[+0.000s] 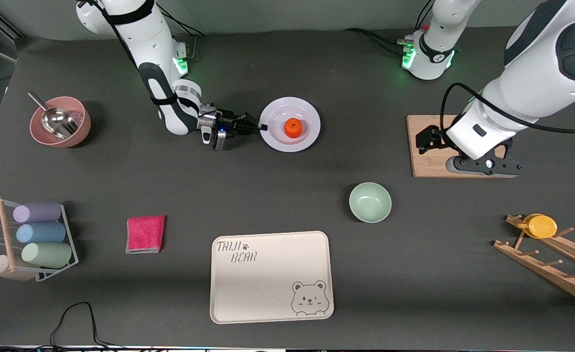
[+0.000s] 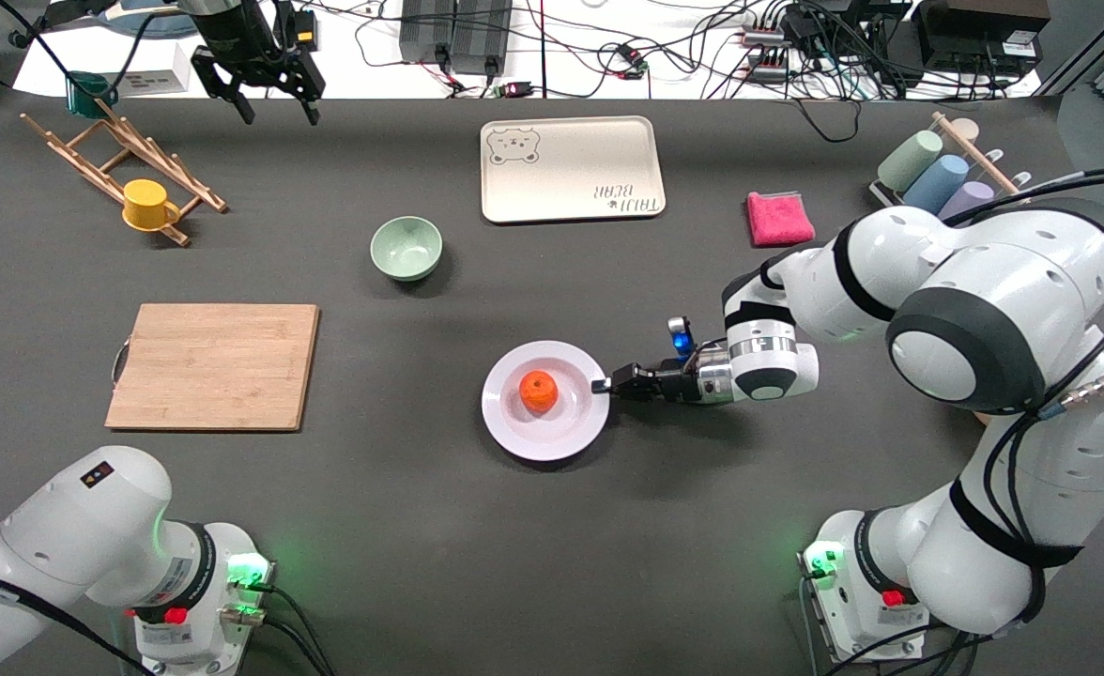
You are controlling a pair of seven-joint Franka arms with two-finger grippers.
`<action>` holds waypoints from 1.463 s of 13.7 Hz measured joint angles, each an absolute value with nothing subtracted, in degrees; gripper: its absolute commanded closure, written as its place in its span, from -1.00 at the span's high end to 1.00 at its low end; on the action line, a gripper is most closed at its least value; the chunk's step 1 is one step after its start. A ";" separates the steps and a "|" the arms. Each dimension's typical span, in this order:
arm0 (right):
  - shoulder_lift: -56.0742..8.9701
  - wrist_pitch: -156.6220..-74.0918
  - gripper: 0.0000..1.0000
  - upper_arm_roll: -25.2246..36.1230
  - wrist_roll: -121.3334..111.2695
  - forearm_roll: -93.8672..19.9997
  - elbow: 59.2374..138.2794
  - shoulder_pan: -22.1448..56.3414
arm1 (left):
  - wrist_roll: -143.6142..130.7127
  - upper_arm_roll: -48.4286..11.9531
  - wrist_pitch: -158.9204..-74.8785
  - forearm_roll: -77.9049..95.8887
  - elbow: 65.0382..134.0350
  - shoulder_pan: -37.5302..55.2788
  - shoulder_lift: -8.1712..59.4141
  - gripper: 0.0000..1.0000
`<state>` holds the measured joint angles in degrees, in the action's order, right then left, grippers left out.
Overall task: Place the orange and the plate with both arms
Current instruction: 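Slide the plate with the right gripper onto the cream tray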
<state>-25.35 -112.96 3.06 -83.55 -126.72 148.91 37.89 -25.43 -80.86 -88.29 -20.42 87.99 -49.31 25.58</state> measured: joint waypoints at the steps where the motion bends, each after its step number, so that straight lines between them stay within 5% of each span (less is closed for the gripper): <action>1: -25.14 -112.58 -1.00 3.08 -83.55 -126.83 148.74 37.74 | -22.60 -76.54 -85.71 -19.88 85.30 -46.38 25.22 1.00; 5: -19.44 -112.68 -1.00 3.23 -78.46 -125.13 147.61 34.23 | -11.76 -52.98 -79.31 -13.90 73.96 -29.52 22.66 1.00; 10: -10.33 -113.78 -1.00 3.27 -69.45 -119.36 147.66 30.72 | -0.53 -20.46 -83.32 -2.38 78.64 -8.19 12.27 1.00; 14: -10.86 -113.82 -1.00 3.60 -63.40 -110.59 143.29 25.62 | 3.55 -12.60 -93.61 -1.04 95.42 -4.65 1.13 1.00; 16: -13.48 -114.00 -1.00 3.88 -57.62 -105.26 136.17 22.71 | 5.16 -3.44 -96.51 -0.94 101.70 2.70 -3.22 1.00; 18: -18.58 -114.53 -1.00 4.41 -54.21 -103.03 127.00 20.82 | 6.40 4.96 -96.96 -0.89 103.55 9.84 -5.25 1.00; 20: -26.26 -114.63 -1.00 5.75 -53.51 -102.68 116.66 20.47 | 6.70 6.46 -96.99 -0.88 103.63 11.57 -5.96 1.00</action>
<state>-26.26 -114.63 5.75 -53.51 -102.68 116.66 20.47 6.70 6.46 -96.99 -0.88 103.63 11.57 -5.96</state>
